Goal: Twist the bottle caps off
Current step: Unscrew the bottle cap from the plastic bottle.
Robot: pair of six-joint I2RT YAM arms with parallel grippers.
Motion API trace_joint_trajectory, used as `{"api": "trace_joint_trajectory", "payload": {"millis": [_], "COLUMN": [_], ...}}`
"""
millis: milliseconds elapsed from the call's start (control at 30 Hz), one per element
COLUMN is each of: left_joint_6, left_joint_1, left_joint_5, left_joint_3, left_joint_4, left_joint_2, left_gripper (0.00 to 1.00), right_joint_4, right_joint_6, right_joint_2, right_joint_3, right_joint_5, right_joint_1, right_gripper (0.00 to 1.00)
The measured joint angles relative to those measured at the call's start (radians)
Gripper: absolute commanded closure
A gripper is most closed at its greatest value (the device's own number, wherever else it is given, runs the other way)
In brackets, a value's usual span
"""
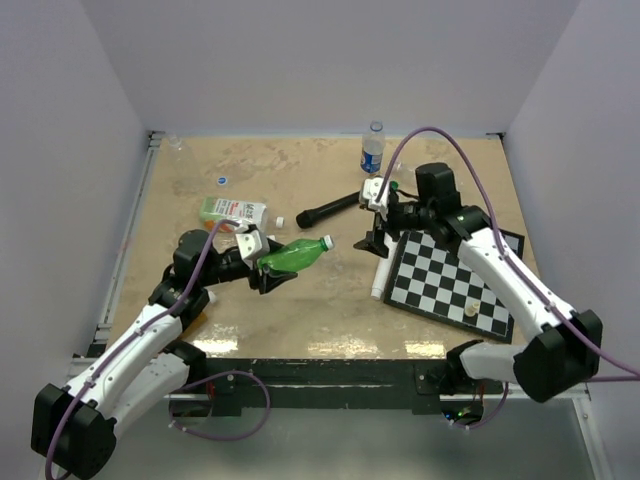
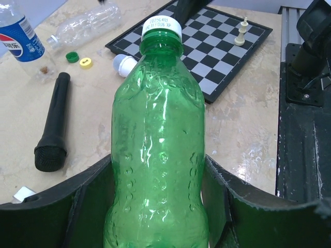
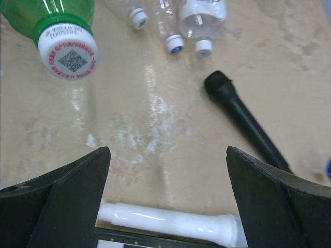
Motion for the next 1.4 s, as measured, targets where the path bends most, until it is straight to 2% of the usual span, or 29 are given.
{"api": "trace_joint_trajectory", "payload": {"millis": [200, 467, 600, 933, 1033, 1200, 1267, 1400], "left_joint_6": [0.003, 0.01, 0.01, 0.01, 0.01, 0.01, 0.01, 0.01], "left_joint_1": [0.0, 0.0, 0.0, 0.0, 0.0, 0.0, -0.003, -0.006], "left_joint_5": [-0.028, -0.051, -0.066, -0.071, -0.071, -0.069, -0.064, -0.067], "left_joint_3": [0.0, 0.0, 0.0, 0.0, 0.0, 0.0, 0.0, 0.0], "left_joint_4": [-0.001, -0.002, -0.002, -0.003, -0.005, -0.009, -0.01, -0.016], "left_joint_2": [-0.013, -0.014, -0.014, -0.006, -0.005, -0.005, -0.005, -0.005], "left_gripper": [1.0, 1.0, 1.0, 1.0, 1.0, 1.0, 1.0, 1.0], "right_joint_4": [-0.071, -0.171, -0.201, -0.178, -0.16, -0.151, -0.146, -0.146], "right_joint_6": [0.044, 0.092, 0.113, 0.233, 0.269, 0.292, 0.291, 0.299], "right_joint_2": [0.149, 0.28, 0.307, 0.311, 0.311, 0.319, 0.322, 0.325], "right_joint_3": [0.016, 0.195, 0.202, 0.246, 0.258, 0.286, 0.288, 0.288], "right_joint_5": [-0.145, -0.319, -0.372, -0.432, -0.438, -0.435, -0.425, -0.409], "right_joint_1": [-0.002, -0.002, 0.003, 0.053, 0.069, 0.106, 0.114, 0.117], "right_gripper": [0.02, 0.14, 0.2, 0.27, 0.33, 0.51, 0.51, 0.39]}}
